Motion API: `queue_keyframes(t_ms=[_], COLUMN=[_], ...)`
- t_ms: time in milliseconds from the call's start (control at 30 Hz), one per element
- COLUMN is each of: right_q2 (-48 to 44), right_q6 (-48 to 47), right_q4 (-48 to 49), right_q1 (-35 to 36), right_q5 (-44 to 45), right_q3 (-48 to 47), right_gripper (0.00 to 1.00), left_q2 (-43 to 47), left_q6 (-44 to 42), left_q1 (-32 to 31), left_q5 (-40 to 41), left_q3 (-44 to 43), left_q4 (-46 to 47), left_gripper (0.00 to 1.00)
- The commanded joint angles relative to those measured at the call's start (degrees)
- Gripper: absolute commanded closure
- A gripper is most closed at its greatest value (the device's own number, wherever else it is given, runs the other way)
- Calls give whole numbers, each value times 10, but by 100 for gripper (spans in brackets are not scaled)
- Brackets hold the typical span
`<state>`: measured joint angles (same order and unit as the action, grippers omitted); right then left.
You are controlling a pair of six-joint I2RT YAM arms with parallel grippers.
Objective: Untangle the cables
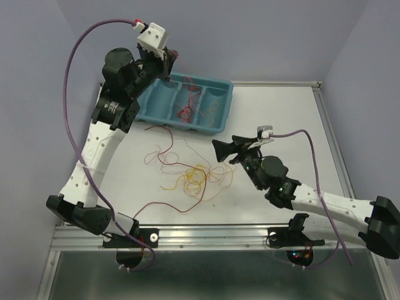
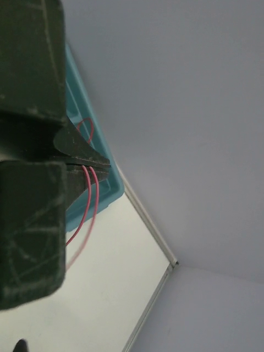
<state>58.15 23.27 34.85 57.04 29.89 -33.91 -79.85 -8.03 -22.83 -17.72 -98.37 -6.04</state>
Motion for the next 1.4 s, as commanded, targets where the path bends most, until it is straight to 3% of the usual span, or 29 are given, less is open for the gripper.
queue_keyframes(t_ms=[0, 233, 600, 967, 1367], right_q2=[35, 118, 106, 88, 16], right_q6=[-51, -70, -74, -56, -41], right_q4=[10, 65, 71, 71, 71], right_q1=[2, 2, 2, 2, 2], right_q5=[-49, -142, -142, -156, -147], right_q3=[31, 23, 32, 40, 60], right_gripper=[3, 1, 1, 1, 1], left_q2=[2, -21, -96, -177, -304], left_q6=[-32, -66, -150, -189, -149], left_q1=[12, 12, 17, 42, 112], left_q5=[105, 172, 263, 285, 237], left_q3=[-79, -177, -312, -300, -316], left_q4=[33, 24, 58, 169, 234], left_gripper=[100, 100, 100, 100, 100])
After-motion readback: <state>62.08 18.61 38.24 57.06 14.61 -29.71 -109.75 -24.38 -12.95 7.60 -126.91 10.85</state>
